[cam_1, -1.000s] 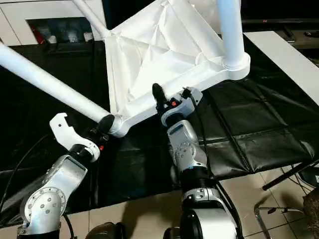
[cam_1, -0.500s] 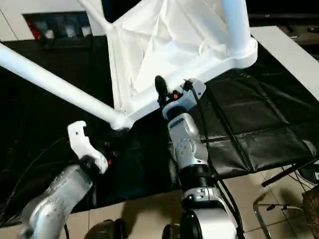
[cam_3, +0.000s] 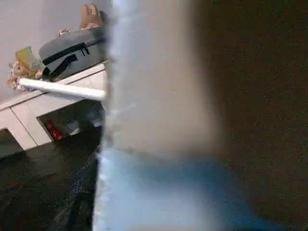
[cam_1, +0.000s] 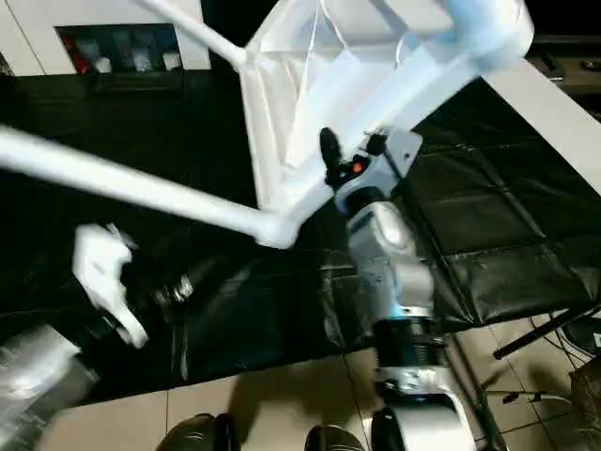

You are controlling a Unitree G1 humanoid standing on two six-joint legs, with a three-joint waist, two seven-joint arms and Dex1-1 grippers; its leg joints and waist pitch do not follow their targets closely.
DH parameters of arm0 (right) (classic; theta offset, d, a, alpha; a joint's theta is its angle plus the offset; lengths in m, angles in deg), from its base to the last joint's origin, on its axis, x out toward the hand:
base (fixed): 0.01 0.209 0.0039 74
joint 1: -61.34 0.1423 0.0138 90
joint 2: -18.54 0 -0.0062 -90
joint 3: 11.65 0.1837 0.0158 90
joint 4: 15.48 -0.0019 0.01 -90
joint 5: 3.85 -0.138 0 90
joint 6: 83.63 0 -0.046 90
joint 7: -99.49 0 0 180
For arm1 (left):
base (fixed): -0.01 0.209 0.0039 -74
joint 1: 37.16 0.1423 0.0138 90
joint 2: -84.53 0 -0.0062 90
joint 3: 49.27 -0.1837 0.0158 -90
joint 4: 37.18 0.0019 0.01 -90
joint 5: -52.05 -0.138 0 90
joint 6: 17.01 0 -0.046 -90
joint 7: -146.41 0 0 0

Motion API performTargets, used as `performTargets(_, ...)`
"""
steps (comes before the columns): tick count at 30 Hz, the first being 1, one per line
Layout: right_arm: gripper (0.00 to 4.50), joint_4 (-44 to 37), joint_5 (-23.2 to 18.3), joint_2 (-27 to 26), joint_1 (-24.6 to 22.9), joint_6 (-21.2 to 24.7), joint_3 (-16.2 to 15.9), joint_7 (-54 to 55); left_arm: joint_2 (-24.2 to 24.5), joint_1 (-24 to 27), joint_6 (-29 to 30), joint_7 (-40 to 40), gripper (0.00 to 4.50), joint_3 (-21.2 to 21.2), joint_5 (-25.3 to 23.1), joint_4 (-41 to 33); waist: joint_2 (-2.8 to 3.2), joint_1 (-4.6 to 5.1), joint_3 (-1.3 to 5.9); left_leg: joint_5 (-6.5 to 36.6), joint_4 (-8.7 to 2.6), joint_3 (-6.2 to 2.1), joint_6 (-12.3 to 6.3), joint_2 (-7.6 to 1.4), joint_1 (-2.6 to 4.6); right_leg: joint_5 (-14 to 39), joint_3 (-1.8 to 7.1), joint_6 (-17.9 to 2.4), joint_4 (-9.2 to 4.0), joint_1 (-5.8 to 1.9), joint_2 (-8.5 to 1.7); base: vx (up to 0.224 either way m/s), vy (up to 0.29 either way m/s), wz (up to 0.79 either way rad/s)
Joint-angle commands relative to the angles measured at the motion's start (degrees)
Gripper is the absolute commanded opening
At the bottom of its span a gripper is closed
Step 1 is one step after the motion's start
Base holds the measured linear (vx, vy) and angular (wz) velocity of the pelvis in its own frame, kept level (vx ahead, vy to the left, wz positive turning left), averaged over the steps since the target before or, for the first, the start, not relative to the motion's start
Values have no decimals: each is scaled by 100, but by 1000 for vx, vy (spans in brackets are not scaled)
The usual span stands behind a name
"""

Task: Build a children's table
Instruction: Flip table

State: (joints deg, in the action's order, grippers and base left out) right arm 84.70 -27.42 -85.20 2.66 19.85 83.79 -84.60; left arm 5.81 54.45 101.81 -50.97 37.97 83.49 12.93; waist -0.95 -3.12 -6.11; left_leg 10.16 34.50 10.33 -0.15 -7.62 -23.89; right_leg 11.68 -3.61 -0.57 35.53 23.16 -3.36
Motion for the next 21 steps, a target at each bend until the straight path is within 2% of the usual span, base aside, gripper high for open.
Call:
performTargets(1,207,-454,153,130,53,-11,77,79,61,-67,112,-55,350,94,84,-143,-18,46,415,593,-423,-153,115,-523,261,432,367,-855,-312,-239,-492,0,0,0)
performTargets(2,206,-564,213,191,16,79,63,121,118,-205,98,-52,359,132,55,-158,-27,59,394,661,-434,-153,144,-515,241,544,374,-825,-332,-241,-487,0,0,0)
performTargets(3,205,-740,305,300,-52,244,47,209,230,-454,121,-35,374,175,-57,-137,-41,46,400,797,-428,-147,212,-514,256,765,386,-759,-350,-228,-487,0,0,0)
performTargets(4,205,-820,357,354,-84,320,56,286,352,-596,148,-78,374,151,-196,-113,-24,25,407,850,-422,-146,277,-512,287,893,388,-687,-356,-205,-479,0,0,0)
performTargets(5,204,-893,402,410,-108,379,55,335,441,-731,225,-71,394,145,-317,-78,-30,30,400,863,-424,-147,296,-507,279,920,390,-661,-358,-199,-471,0,0,0)
performTargets(7,204,-997,532,524,-128,471,27,399,587,-933,351,-13,411,133,-561,-9,-29,25,405,978,-430,-163,428,-507,273,1103,387,-534,-361,-203,-467,0,0,0)
performTargets(9,203,-1132,792,694,-133,600,-56,425,845,-1175,353,-100,422,29,-939,68,-36,30,411,942,-428,-175,462,-503,254,1083,386,-501,-356,-222,-471,0,0,0)
performTargets(11,202,-1224,1028,877,-128,691,-168,408,930,-1382,262,-125,429,-57,-1133,158,-40,33,405,903,-424,-170,455,-495,243,1009,388,-527,-355,-212,-469,0,0,0)
performTargets(12,202,-1241,1062,905,-128,702,-188,400,939,-1406,251,-126,429,-65,-1144,162,-37,14,425,859,-411,-168,463,-497,264,940,384,-551,-343,-213,-467,0,0,0)
performTargets(14,202,-1332,1180,1010,-133,791,-250,425,974,-1549,225,-135,429,-129,-1192,159,-48,23,425,774,-407,-172,429,-488,216,783,383,-628,-328,-249,-483,0,0,0)
performTargets(15,200,-1387,1259,1103,-130,862,-290,432,1004,-1665,217,-166,429,-207,-1238,139,-36,19,439,714,-393,-174,413,-492,239,676,379,-645,-313,-240,-471,0,0,0)
performTargets(17,198,-1443,1441,1278,-117,965,-342,453,1012,-1817,186,-214,429,-325,-1367,110,-41,18,420,698,-396,-173,381,-493,233,601,376,-695,-314,-238,-463,0,0,0)
performTargets(18,197,-1437,1494,1342,-106,991,-341,444,986,-1858,217,-200,429,-358,-1409,99,-49,19,435,653,-380,-169,366,-497,241,515,379,-714,-298,-255,-468,0,0,0)
performTargets(19,197,-1432,1522,1378,-100,1008,-337,441,967,-1882,243,-183,429,-375,-1432,95,-56,26,434,593,-376,-170,326,-490,211,422,379,-754,-291,-274,-479,0,0,0)
performTargets(21,196,-1421,1684,1509,-66,1021,-367,381,982,-1923,262,-303,429,-460,-1494,79,-65,26,439,518,-363,-166,263,-485,209,354,378,-802,-286,-280,-485,0,0,0)
